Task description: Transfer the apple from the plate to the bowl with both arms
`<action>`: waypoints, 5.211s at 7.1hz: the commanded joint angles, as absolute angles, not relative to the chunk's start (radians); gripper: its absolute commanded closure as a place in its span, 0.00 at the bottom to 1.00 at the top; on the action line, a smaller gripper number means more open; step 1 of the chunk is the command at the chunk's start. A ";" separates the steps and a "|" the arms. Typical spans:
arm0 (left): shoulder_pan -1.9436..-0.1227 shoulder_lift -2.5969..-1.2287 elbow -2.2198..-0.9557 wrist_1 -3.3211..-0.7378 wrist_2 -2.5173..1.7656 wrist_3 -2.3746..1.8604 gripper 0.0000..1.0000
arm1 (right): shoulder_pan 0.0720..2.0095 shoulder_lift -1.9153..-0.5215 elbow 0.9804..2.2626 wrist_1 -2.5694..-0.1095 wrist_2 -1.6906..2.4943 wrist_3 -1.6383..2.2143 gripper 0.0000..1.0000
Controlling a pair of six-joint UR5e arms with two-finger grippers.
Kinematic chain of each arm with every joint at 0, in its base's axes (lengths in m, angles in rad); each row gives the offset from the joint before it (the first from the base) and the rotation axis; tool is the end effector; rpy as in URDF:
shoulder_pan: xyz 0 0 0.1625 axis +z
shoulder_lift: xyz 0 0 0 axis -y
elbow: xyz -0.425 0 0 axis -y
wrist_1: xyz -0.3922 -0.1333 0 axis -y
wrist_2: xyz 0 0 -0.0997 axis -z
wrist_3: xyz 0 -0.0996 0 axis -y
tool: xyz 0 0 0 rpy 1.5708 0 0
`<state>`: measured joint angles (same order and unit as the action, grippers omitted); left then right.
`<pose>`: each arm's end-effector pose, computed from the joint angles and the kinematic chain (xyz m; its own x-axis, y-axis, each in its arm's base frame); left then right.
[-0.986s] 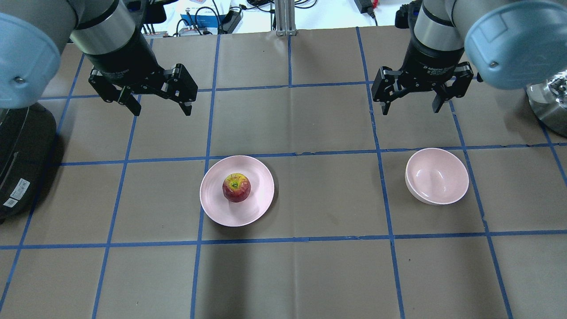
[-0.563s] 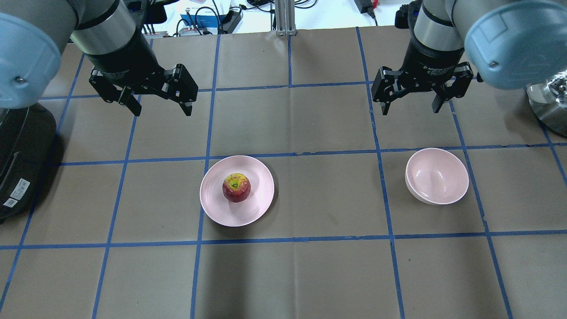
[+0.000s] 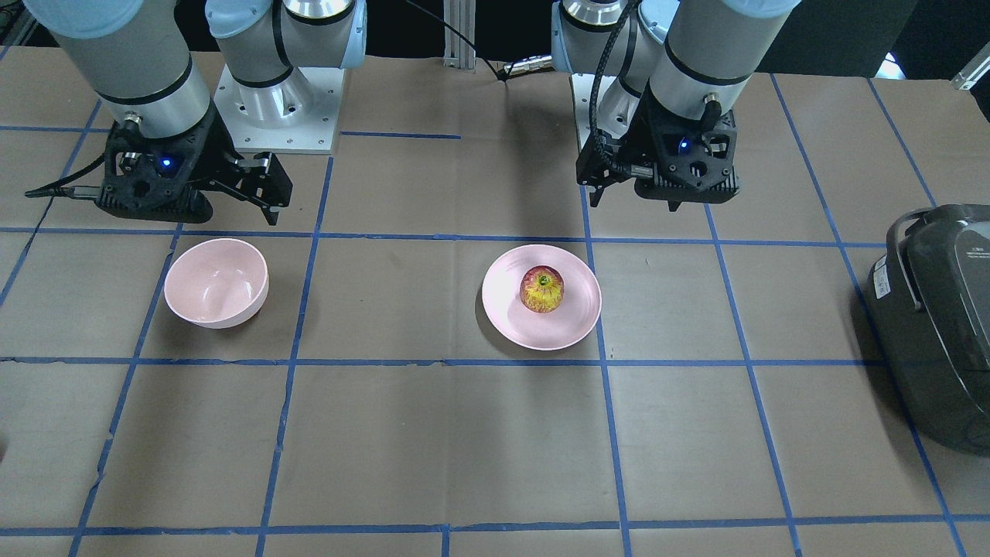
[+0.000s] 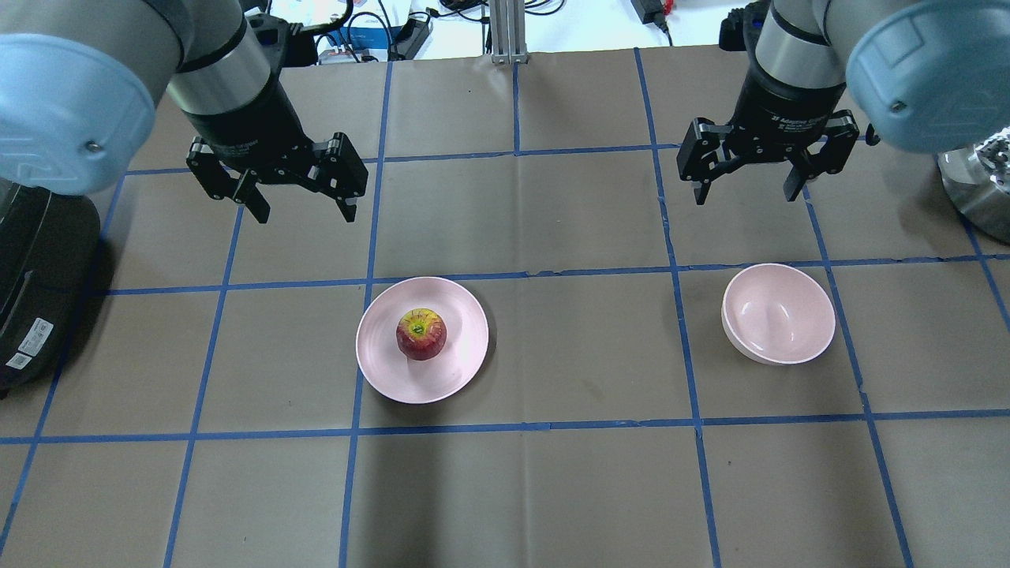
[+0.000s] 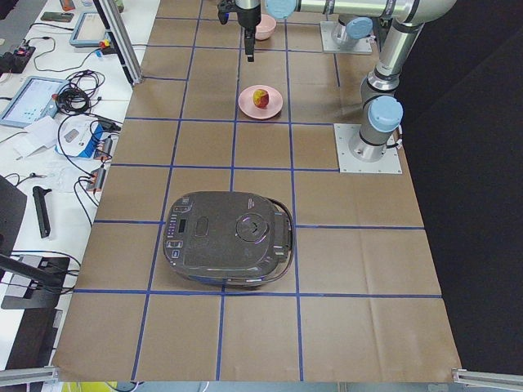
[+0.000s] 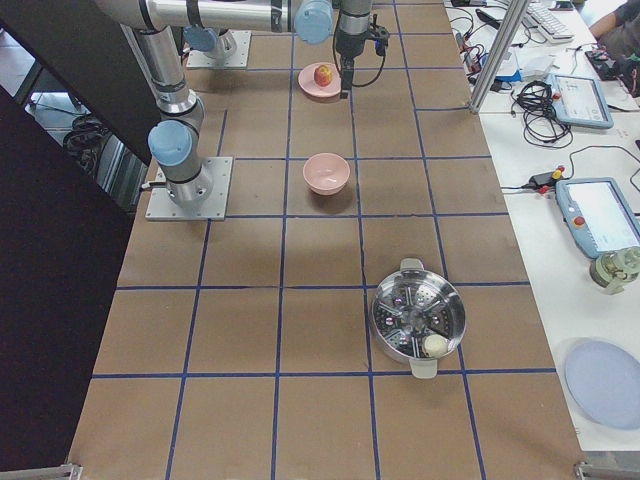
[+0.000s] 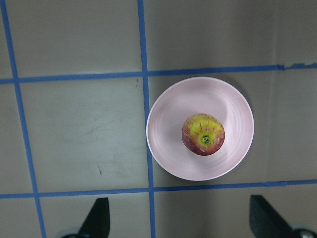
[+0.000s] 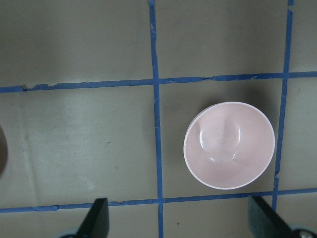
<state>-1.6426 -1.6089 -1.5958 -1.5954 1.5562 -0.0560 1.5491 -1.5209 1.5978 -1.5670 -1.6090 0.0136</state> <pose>-0.1701 -0.4873 0.4545 -0.9998 0.0147 0.0096 0.0155 0.9960 0.0883 0.1185 -0.5063 0.4496 -0.9987 0.0322 0.0392 0.0352 0.9962 0.0801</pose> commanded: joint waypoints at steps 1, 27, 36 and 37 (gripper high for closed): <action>-1.673 -1.617 -1.772 -1.464 1.540 -0.141 0.00 | 1.383 -1.517 1.740 -1.679 -1.646 -0.121 0.02; -1.787 -1.654 -1.738 -1.345 1.574 -0.209 0.82 | 1.614 -1.358 1.953 -1.999 -1.408 0.233 0.00; -1.876 -1.724 -1.730 -1.306 1.523 -0.470 0.82 | 1.606 -1.531 1.523 -1.628 -1.640 0.223 0.00; -1.946 -1.797 -1.721 -1.201 1.522 -0.615 0.82 | 1.611 -1.531 1.520 -1.625 -1.605 0.222 0.00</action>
